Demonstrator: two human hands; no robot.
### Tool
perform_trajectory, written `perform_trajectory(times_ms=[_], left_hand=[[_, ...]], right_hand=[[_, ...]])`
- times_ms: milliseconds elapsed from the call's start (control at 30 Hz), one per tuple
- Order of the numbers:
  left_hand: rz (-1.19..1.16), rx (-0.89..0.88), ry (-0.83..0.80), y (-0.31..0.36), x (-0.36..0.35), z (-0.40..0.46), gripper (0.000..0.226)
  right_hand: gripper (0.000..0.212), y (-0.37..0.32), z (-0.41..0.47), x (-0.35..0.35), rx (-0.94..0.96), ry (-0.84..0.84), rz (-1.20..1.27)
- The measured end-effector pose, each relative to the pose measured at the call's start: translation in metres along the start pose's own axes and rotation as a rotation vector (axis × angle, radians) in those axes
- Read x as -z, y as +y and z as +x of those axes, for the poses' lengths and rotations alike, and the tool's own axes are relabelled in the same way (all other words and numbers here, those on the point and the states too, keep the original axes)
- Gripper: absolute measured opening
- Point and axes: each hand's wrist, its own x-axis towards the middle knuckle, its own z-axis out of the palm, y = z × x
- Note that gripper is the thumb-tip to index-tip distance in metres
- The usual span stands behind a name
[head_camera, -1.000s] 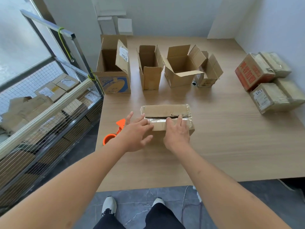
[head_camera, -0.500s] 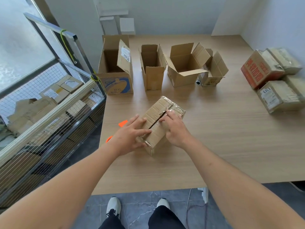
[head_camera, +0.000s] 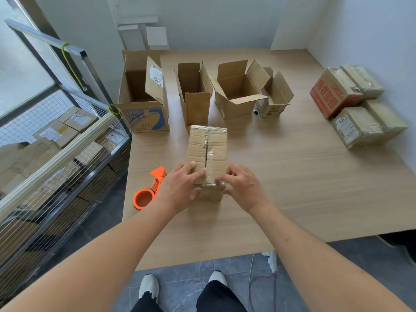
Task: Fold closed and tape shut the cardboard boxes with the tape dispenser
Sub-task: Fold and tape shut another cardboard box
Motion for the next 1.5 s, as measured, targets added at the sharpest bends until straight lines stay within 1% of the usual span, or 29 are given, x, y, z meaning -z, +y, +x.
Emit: perform_trajectory(times_ms=[100, 167, 267, 333, 433, 533, 633, 667, 733, 767, 833, 900, 967, 1067, 1100, 1133, 1200, 1233, 1300, 1400, 1500], left_hand=[[-0.052, -0.045, 0.001, -0.002, 0.005, -0.001, 0.05], [-0.065, -0.068, -0.003, -0.004, 0.006, -0.002, 0.049], [-0.053, -0.089, -0.012, -0.011, 0.007, -0.006, 0.053], [-0.027, -0.094, 0.001, -0.014, 0.004, -0.008, 0.053], [-0.037, -0.074, 0.015, -0.014, -0.003, -0.006, 0.053], [-0.078, -0.057, 0.039, -0.011, -0.008, -0.004, 0.052], [-0.125, -0.071, 0.038, -0.012, -0.01, -0.004, 0.053], [-0.141, -0.082, 0.019, -0.014, -0.008, -0.003, 0.054], [-0.157, -0.12, -0.035, -0.024, -0.002, -0.001, 0.059], [-0.164, -0.136, -0.061, -0.029, 0.0, 0.0, 0.06], [-0.174, -0.15, -0.082, -0.034, 0.002, 0.0, 0.059], [-0.165, -0.153, -0.054, -0.034, -0.002, -0.002, 0.057], [-0.157, -0.152, -0.011, -0.032, -0.007, -0.004, 0.056], [-0.153, -0.155, -0.028, -0.03, -0.007, -0.002, 0.057], [-0.155, -0.155, -0.054, -0.031, -0.004, 0.0, 0.058], [-0.156, -0.156, -0.086, -0.032, 0.0, 0.002, 0.061], [-0.145, -0.169, -0.143, -0.034, 0.006, 0.007, 0.067], [-0.143, -0.175, -0.156, -0.035, 0.007, 0.007, 0.069], [-0.168, -0.177, -0.149, -0.037, 0.007, 0.007, 0.067], [-0.191, -0.171, -0.089, -0.038, -0.001, 0.003, 0.059], [-0.212, -0.163, -0.056, -0.038, -0.008, 0.0, 0.059]], right_hand=[[0.032, 0.002, -0.009, -0.004, -0.244, 0.069, 0.078], [0.034, -0.002, -0.01, -0.008, -0.323, 0.106, 0.098], [0.038, -0.005, -0.009, -0.012, -0.422, 0.134, 0.216], [0.042, -0.004, -0.008, -0.012, -0.45, 0.109, 0.268], [0.042, -0.008, -0.007, -0.011, -0.441, 0.06, 0.239], [0.034, -0.014, -0.011, -0.011, -0.417, 0.027, 0.173], [0.012, -0.018, -0.011, -0.01, -0.403, 0.036, 0.022], [0.012, -0.019, -0.011, -0.01, -0.392, 0.04, -0.007], [0.031, -0.02, -0.012, -0.009, -0.352, 0.021, -0.032], [0.04, -0.019, -0.012, -0.008, -0.327, -0.025, -0.067], [0.048, -0.014, -0.013, -0.008, -0.288, -0.126, -0.153], [0.05, -0.013, -0.012, -0.009, -0.279, -0.152, -0.175], [0.046, -0.011, -0.009, -0.01, -0.282, -0.15, -0.157], [0.036, -0.012, -0.006, -0.007, -0.307, -0.156, -0.132], [0.035, -0.014, -0.004, -0.006, -0.321, -0.146, -0.111], [0.042, -0.017, -0.002, -0.004, -0.342, -0.127, -0.085], [0.068, -0.024, 0.004, 0.0, -0.401, -0.096, -0.049], [0.076, -0.026, 0.007, 0.0, -0.428, -0.105, -0.064], [0.079, -0.026, 0.015, -0.002, -0.49, -0.157, -0.093], [0.077, -0.026, 0.023, -0.006, -0.619, -0.148, 0.005], [0.078, -0.023, 0.027, -0.009, -0.678, -0.169, 0.049]])
